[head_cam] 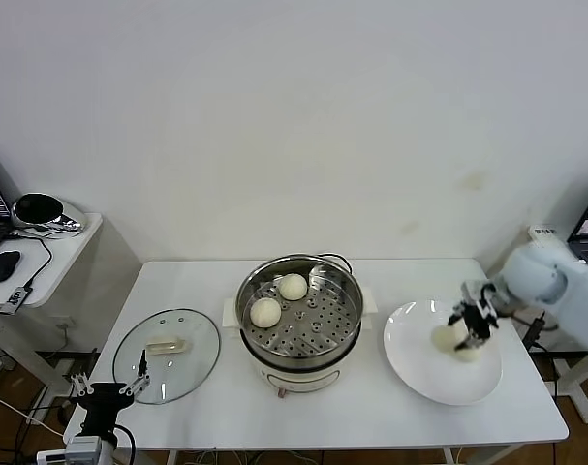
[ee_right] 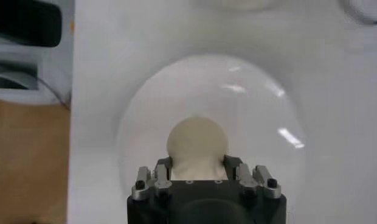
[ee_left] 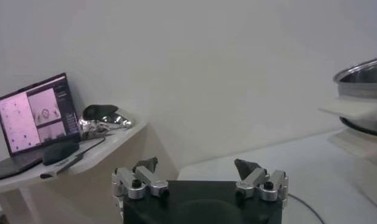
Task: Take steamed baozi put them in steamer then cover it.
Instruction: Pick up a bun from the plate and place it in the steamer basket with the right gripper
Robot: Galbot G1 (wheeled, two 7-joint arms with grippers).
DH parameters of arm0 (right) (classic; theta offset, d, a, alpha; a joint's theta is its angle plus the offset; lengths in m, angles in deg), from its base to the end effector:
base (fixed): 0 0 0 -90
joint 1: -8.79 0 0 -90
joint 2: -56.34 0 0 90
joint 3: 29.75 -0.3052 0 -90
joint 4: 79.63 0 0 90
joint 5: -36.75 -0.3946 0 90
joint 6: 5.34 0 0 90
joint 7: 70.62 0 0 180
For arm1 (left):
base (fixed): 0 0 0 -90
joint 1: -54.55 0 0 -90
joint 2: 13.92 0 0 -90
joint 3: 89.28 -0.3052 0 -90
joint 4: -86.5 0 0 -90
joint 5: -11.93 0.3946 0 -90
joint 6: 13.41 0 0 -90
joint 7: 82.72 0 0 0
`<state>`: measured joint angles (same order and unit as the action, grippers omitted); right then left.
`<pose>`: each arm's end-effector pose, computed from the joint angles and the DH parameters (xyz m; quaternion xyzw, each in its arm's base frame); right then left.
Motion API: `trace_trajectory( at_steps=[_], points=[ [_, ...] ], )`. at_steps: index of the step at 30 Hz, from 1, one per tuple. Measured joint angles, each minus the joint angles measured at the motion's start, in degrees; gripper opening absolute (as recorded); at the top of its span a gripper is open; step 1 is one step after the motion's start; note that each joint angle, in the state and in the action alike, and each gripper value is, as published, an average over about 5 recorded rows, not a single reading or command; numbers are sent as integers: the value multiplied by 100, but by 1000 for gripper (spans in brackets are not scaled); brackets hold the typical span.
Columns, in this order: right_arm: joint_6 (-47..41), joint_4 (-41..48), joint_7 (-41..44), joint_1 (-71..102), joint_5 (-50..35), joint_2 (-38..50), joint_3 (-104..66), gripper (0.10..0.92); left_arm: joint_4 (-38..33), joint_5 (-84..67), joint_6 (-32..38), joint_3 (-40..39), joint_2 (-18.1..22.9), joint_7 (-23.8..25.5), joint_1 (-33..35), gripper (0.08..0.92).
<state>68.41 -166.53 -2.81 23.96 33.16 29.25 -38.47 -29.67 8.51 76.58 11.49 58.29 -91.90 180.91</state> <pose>0.4938 -0.1134 -0.0720 0.4971 -0.5699 0.5385 0.3717 0.2181 0.1031 -0.2906 0.0804 -0.9826 -0.1557 0.0607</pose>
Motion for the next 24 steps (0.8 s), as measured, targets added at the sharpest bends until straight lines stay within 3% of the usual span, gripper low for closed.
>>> trace_trajectory(
  at_steps=[14, 24],
  points=[
    [557, 91, -133, -1959, -880, -1586, 1357, 558, -17, -6, -12, 32, 41, -15, -46, 823],
    [1447, 246, -267, -2174, -777, -2949, 1994, 568, -42, -14, -2, 144, 114, -34, -49, 823]
  ],
)
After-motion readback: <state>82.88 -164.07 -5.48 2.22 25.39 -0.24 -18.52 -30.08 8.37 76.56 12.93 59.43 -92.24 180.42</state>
